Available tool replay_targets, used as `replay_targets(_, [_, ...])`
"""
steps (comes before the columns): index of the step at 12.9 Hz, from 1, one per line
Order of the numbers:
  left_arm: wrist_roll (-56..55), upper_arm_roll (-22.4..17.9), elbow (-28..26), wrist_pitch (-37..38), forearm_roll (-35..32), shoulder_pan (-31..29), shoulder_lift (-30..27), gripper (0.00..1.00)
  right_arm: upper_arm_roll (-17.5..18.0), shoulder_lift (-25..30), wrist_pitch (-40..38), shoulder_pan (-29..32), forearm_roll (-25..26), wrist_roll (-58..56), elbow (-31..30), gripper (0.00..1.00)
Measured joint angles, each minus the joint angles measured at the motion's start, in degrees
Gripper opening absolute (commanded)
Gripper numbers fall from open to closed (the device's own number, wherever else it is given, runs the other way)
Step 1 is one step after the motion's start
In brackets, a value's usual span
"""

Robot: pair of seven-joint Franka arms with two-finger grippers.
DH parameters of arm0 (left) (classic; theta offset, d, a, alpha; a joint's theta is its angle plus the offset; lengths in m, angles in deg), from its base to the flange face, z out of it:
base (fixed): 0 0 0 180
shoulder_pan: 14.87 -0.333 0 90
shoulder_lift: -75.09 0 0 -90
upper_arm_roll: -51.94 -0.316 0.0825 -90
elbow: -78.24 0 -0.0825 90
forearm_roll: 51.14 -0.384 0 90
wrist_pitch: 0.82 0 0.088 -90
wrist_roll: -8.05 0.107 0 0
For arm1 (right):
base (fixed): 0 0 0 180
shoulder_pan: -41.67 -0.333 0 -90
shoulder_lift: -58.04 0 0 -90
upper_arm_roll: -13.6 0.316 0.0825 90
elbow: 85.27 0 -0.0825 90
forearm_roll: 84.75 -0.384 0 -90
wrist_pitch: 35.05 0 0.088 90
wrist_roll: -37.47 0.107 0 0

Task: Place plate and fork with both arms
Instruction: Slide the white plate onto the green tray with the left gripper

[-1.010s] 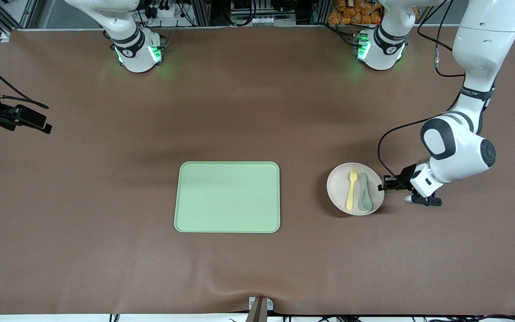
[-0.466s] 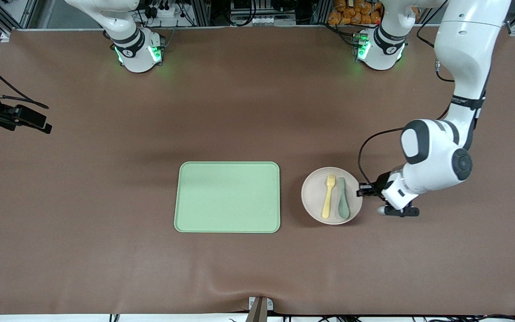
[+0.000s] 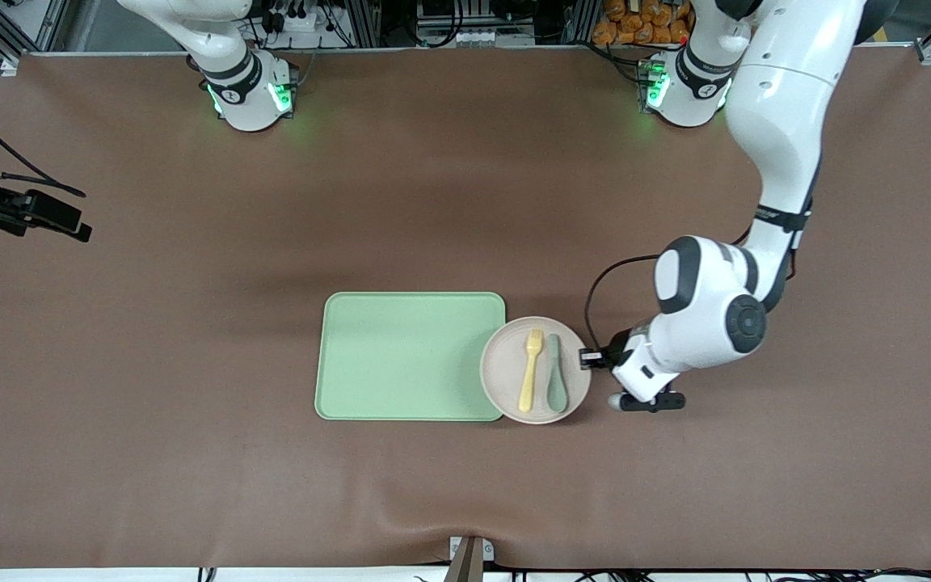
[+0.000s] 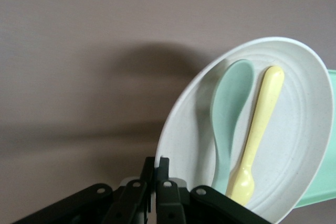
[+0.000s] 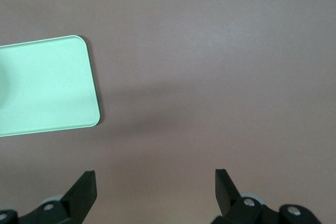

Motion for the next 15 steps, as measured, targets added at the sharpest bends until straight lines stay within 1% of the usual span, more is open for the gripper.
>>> replay_targets(3, [-7.58,-0.21,4.99,0.07,-0.02,5.58,3.86,0.0,0.0,-0.01,-0.01,0.01,-0.07,-0.07,0.0,1.0])
replay_targets(5, [-10.18,-0.31,6.61,-0.53,-0.02,8.08,5.74,0.0,-0.01,-0.01,-0.01,0.03,-0.08,-0.27,0.0,1.0])
replay_targets(9, [-11.79,-0.37,7.23,-4.23,-0.02,10.73,8.01,0.0,-0.01,-0.01,-0.01,0.05,-0.09,-0.42,0.0,1.0])
replay_targets(15, [-11.95,-0.37,7.33,-5.69,-0.02,12.34,9.81,0.0,-0.05,-0.03,-0.02,0.25,-0.09,-1.14,0.0,1.0])
